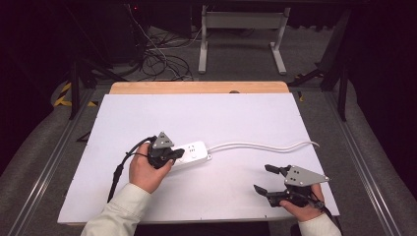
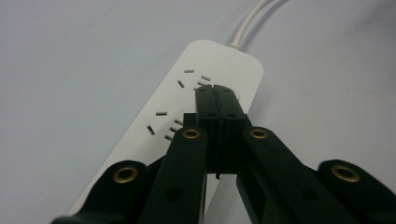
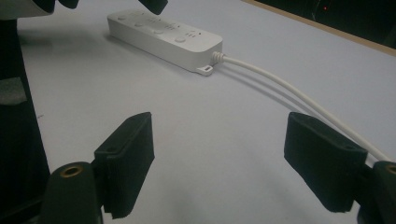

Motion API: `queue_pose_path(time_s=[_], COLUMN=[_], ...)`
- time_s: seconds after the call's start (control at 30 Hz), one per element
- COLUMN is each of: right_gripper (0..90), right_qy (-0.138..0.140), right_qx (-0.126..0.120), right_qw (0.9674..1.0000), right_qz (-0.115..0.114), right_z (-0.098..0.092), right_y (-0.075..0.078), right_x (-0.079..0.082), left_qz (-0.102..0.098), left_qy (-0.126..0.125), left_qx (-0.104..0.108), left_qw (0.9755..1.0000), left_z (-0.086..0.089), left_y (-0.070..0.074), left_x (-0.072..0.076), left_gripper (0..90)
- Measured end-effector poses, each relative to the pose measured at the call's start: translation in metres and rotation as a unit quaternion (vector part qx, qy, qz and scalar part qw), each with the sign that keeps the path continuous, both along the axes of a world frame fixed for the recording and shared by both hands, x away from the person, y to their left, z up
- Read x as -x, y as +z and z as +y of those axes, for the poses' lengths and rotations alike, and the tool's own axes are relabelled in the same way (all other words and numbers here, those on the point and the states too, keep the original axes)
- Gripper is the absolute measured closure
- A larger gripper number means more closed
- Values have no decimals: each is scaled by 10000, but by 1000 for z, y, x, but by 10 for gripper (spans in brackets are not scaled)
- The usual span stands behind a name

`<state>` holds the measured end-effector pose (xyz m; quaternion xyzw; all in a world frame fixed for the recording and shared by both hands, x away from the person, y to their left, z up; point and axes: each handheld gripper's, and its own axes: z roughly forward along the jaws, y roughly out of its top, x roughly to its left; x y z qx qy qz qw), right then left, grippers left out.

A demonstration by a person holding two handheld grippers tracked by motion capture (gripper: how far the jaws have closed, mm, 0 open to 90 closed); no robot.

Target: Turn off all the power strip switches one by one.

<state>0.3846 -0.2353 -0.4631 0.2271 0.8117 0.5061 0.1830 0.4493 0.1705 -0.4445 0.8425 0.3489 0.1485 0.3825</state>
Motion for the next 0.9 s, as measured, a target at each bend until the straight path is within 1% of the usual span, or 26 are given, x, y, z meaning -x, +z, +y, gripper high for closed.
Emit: queue_pose_path(time_s=[0.17,0.37,0.43,0.5,0.6,0.67,0.77,0.9], right_gripper=[253,253,253,253,253,253,253,253], right_qy=[-1,1,7,2,9,9,15,4], right_qx=[-12,-1,-5,9,5,5,8,1], right_qw=[10000,10000,10000,10000,10000,10000,10000,10000], right_qz=[5,-3,0,-1,-2,0,4,-1], right_z=[0,0,0,0,0,0,0,0], right_y=[0,0,0,0,0,0,0,0], right_x=[0,0,0,0,0,0,1,1], left_qz=[72,176,220,199,231,259,246,238], left_qy=[-11,-33,-39,-49,-15,-44,-58,-45], left_qx=[-208,-303,-324,-345,-304,-329,-363,-350], left_qw=[9998,9994,9992,9992,9993,9991,9990,9991], left_z=[-2,-4,-4,-4,-5,-5,-5,-6], left_y=[-5,-10,-11,-12,-13,-13,-14,-15], left_x=[-2,-4,-5,-5,-5,-5,-5,-4], left_gripper=[900,900,900,900,900,900,900,900])
